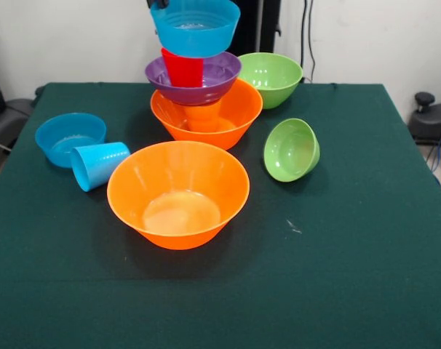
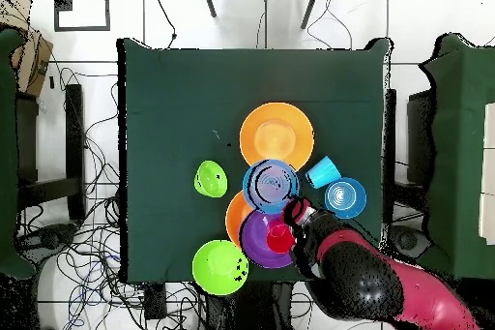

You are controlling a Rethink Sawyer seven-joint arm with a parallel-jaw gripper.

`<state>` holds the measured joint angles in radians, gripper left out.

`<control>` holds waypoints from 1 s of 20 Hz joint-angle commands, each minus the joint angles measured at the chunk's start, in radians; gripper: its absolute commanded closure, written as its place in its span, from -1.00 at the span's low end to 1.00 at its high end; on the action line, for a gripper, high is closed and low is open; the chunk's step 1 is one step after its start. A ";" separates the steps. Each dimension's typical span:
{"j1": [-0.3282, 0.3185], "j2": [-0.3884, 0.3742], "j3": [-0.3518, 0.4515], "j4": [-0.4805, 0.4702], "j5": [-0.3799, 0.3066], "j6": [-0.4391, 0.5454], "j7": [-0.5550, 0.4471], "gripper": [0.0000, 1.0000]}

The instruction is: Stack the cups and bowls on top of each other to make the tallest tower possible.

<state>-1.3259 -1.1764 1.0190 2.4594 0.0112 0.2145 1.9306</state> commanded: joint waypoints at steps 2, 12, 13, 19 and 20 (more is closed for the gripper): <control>0.012 0.029 0.046 0.046 -0.073 -0.043 0.051 1.00; 0.009 0.024 0.051 0.076 -0.083 -0.070 0.065 1.00; 0.007 0.022 0.054 0.078 -0.081 -0.069 0.065 1.00; -0.029 -0.001 0.106 0.102 -0.063 -0.059 0.070 1.00; -0.034 -0.003 0.112 0.103 -0.062 -0.057 0.069 1.00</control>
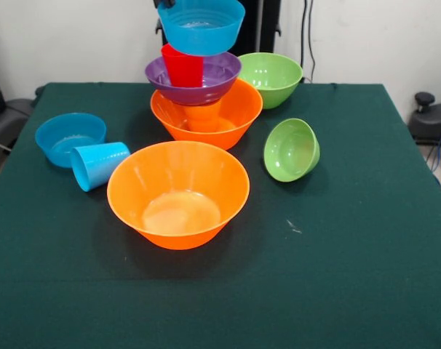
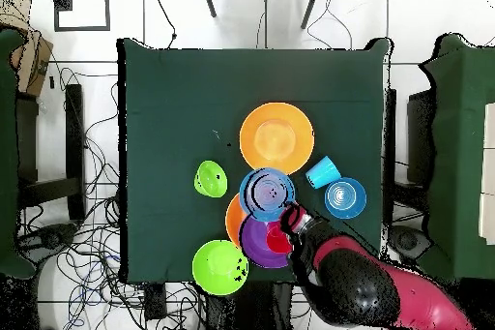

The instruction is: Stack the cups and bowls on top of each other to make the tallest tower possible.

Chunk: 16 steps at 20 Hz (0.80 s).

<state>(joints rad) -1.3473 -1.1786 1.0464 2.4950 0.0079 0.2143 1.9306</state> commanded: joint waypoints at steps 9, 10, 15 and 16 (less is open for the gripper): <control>-0.049 -0.017 0.121 0.086 -0.052 -0.047 0.074 1.00; -0.052 -0.019 0.126 0.088 -0.050 -0.048 0.075 1.00; -0.055 -0.024 0.129 0.097 -0.054 -0.054 0.081 1.00; -0.052 -0.024 0.124 0.100 -0.059 -0.060 0.082 1.00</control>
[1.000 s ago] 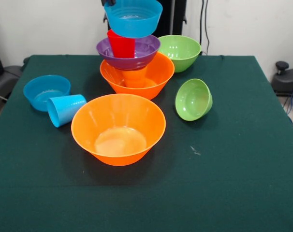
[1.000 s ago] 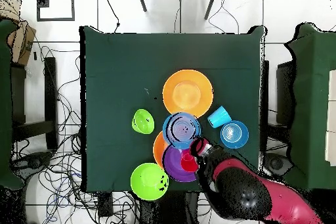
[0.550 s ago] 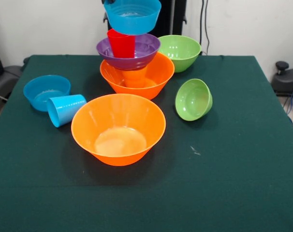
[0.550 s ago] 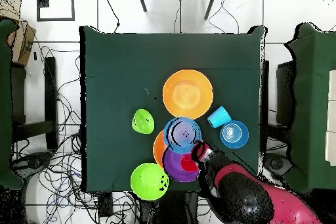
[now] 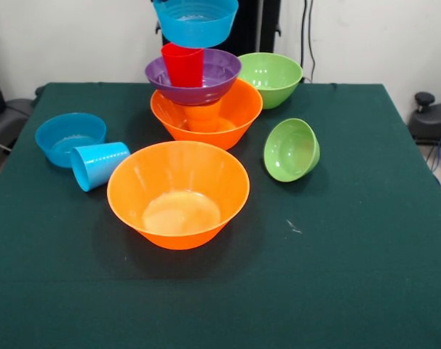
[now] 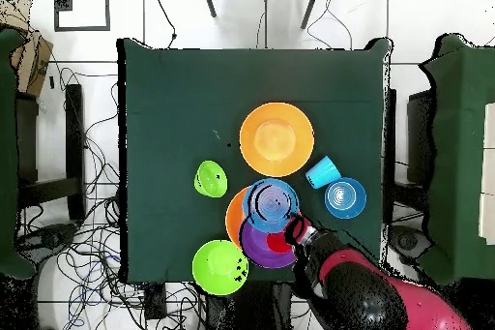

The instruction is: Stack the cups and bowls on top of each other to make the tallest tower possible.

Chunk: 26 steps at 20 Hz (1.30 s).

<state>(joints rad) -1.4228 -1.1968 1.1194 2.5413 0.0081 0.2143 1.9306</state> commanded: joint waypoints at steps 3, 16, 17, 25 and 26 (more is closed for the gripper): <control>0.042 0.006 0.014 0.046 -0.075 -0.068 0.077 1.00; 0.028 -0.014 0.034 0.039 -0.064 -0.046 0.067 1.00; 0.020 -0.017 0.043 0.039 -0.060 -0.041 0.065 1.00; -0.015 -0.019 0.074 0.031 -0.052 -0.017 0.047 1.00; -0.020 -0.024 0.084 0.032 -0.047 -0.013 0.048 1.00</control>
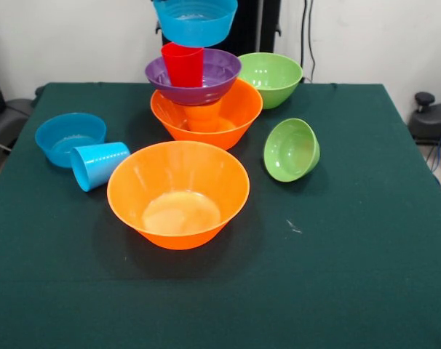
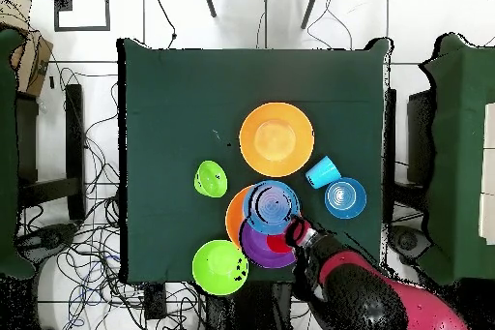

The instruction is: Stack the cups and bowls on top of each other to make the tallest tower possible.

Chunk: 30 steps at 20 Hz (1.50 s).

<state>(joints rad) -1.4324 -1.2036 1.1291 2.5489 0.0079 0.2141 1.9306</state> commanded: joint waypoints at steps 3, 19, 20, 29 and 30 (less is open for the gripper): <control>-0.022 -0.020 0.084 0.022 -0.045 -0.006 0.045 1.00; 0.020 0.027 -0.024 0.012 -0.116 -0.043 0.042 1.00; 0.027 0.026 -0.031 0.018 -0.122 -0.054 0.050 1.00; 0.077 0.061 -0.108 -0.003 -0.167 -0.074 0.058 1.00; 0.079 0.064 -0.113 -0.005 -0.171 -0.075 0.058 1.00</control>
<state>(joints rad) -1.4084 -1.2128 1.0824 2.5514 -0.0759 0.2139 1.9306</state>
